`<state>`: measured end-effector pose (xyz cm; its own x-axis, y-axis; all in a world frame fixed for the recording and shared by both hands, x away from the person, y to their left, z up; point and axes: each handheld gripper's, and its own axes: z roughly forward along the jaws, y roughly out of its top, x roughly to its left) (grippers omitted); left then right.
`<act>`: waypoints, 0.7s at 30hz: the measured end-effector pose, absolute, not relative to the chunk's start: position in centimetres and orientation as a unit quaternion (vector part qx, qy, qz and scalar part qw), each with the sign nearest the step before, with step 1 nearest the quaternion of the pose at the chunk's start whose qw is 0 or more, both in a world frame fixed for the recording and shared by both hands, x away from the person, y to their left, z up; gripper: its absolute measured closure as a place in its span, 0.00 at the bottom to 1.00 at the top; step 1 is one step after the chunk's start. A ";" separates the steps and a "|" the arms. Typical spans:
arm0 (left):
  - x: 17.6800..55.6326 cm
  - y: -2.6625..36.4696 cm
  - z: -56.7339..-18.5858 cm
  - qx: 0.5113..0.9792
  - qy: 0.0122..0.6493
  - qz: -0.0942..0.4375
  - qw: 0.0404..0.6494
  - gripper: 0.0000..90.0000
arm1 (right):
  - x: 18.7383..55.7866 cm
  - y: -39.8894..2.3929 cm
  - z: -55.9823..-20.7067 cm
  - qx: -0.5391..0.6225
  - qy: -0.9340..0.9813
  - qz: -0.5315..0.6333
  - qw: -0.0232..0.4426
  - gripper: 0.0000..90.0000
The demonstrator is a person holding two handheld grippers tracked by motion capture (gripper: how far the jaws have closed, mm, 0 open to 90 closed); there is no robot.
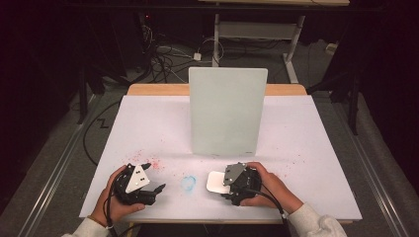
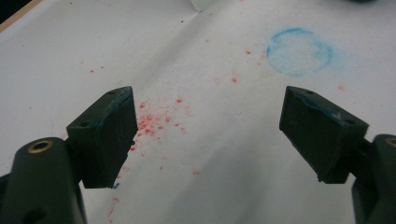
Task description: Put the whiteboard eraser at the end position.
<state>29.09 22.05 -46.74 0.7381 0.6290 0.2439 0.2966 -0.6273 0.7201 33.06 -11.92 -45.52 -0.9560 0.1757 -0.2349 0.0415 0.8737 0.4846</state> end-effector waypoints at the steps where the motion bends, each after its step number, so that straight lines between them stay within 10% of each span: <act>1: 29.1 22.0 -46.7 0.868 0.266 0.245 0.339 0.21 | 33.0 -11.9 -45.6 0.057 0.958 0.245 0.137 0.34; 21: 29.0 22.0 -46.7 0.868 0.266 0.245 0.341 0.21 | 32.8 -13.7 -42.7 0.095 0.914 0.354 0.174 0.33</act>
